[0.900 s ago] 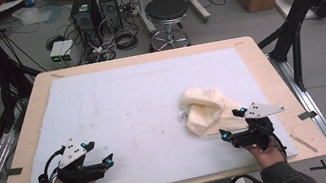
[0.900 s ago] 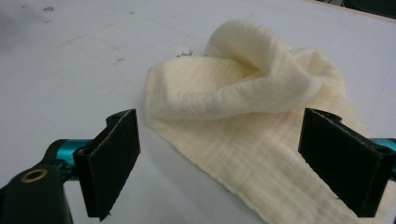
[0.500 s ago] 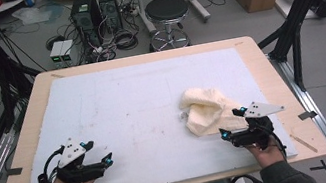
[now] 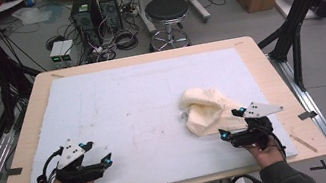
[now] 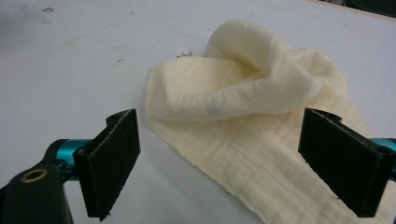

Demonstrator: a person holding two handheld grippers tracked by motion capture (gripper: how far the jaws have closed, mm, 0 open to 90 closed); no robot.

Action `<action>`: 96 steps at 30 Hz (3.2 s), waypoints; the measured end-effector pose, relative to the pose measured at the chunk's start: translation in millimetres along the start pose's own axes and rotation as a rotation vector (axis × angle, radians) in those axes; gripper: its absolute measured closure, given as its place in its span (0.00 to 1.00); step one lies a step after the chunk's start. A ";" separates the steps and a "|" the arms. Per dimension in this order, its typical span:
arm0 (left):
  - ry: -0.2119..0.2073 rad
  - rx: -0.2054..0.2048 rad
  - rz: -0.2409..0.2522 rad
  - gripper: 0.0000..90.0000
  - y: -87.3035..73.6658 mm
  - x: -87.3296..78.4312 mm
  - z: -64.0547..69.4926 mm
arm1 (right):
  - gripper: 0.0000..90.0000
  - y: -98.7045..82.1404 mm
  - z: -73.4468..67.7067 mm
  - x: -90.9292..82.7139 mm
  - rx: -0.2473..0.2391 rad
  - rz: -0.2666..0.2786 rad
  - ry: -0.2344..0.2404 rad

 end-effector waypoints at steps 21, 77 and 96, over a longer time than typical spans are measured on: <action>0.002 0.003 0.003 0.26 0.2 0.7 1.3 | 0.14 -0.6 -0.1 -0.8 0.002 -0.002 -0.002; 0.014 0.000 0.015 0.26 -0.4 -3.9 -0.3 | 0.37 58.0 55.1 35.1 -0.016 -0.109 0.122; 0.011 0.004 0.014 0.27 -0.5 -4.3 -1.6 | 0.65 18.9 62.9 75.0 0.020 -0.324 0.107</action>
Point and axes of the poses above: each handheld gripper's, and its own axes: x roughly forward along the jaws, y roughly out of its top, z roughly to its right, the point moved 6 cm from there along x, roughly forward along the jaws, and after that the axes turned 8 degrees about -x, right-handed, at the moved point
